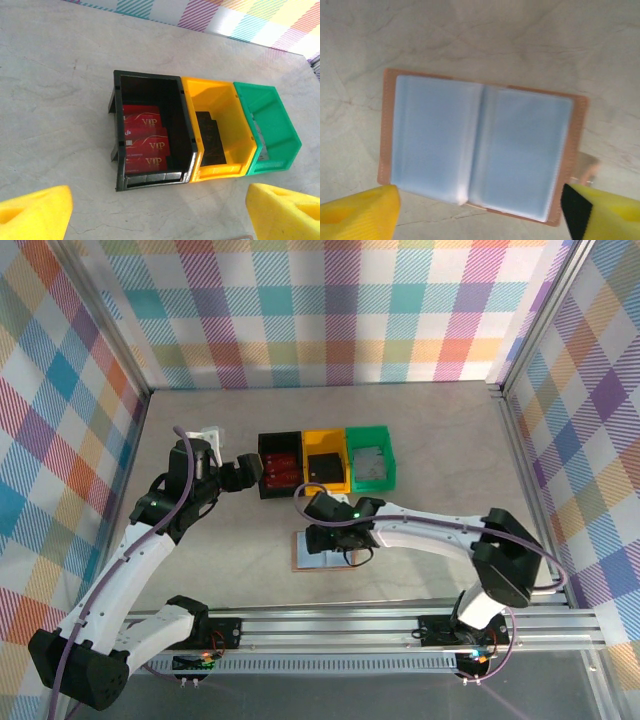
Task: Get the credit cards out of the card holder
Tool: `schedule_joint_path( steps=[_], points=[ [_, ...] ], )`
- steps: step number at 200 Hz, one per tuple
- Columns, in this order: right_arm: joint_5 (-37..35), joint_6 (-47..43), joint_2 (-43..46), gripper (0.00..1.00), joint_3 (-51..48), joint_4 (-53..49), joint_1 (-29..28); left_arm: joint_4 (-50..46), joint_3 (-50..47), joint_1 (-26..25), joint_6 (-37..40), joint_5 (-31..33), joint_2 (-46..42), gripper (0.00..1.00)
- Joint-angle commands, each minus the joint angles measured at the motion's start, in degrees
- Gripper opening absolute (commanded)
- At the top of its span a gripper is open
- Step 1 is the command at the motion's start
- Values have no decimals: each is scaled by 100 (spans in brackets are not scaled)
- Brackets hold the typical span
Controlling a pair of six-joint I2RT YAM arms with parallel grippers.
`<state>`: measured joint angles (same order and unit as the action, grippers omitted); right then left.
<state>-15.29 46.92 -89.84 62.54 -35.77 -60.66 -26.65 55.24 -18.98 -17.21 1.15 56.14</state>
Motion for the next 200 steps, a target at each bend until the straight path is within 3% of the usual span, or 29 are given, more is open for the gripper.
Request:
schedule_joint_path(
  steps=[1,8,17,55,89,124,145,166,200],
  points=[
    [-388,-405,696,93,-217,-88,226,38,-40,9,51,141,-68,92],
    [-437,-484,945,95,-337,-82,339,21,-48,0,43,213,-92,100],
    [-436,-614,1257,100,-500,-45,523,-5,-48,-15,-10,333,-114,100],
    [-285,-1120,2527,99,-1062,-47,1716,-211,-20,-108,-123,813,-221,100],
    [-1036,-1931,3193,99,-1376,282,2508,-362,-109,-220,-412,2170,-280,100],
    [-1144,-2568,3186,99,-1574,937,4099,-528,-414,-219,-251,3035,-17,100],
    [-969,-3122,2901,99,-1854,1849,4893,172,-1084,-220,-236,3330,-210,100],
    [-1428,-3268,2324,99,-2041,2631,5310,998,-1761,-211,-64,3223,-457,100],
    [-1418,-3761,1863,99,-2890,5107,5427,1018,-1745,-142,122,3540,-89,100]
  ],
)
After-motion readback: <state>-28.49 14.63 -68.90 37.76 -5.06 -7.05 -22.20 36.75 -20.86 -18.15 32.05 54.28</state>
